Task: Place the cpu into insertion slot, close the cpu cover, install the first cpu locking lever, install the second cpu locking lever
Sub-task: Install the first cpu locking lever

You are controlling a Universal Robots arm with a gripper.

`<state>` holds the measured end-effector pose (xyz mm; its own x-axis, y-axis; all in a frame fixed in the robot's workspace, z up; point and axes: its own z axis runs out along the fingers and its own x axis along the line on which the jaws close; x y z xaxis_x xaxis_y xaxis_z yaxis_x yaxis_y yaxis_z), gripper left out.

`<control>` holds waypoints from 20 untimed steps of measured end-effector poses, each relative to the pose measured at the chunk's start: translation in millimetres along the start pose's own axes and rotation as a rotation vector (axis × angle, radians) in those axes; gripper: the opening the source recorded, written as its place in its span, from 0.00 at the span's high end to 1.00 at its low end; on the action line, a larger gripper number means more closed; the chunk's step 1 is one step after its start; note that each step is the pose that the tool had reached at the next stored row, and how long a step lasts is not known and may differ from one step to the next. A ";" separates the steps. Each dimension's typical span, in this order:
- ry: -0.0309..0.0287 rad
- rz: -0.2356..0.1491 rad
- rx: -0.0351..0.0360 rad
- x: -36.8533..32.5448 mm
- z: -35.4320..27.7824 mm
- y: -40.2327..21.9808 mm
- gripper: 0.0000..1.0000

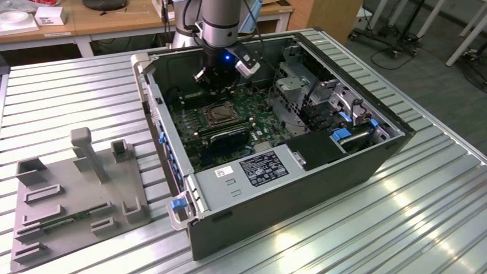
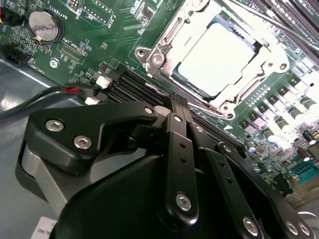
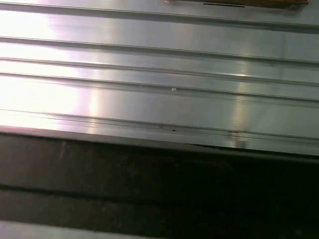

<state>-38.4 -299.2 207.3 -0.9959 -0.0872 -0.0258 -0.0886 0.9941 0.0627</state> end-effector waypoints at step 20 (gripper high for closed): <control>0.0092 -0.002 0.1004 -4.9 3.3 7.9 0.89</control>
<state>-34.1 -290.7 204.6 -0.9958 -0.0895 -0.0167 -0.0888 0.9953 -0.0377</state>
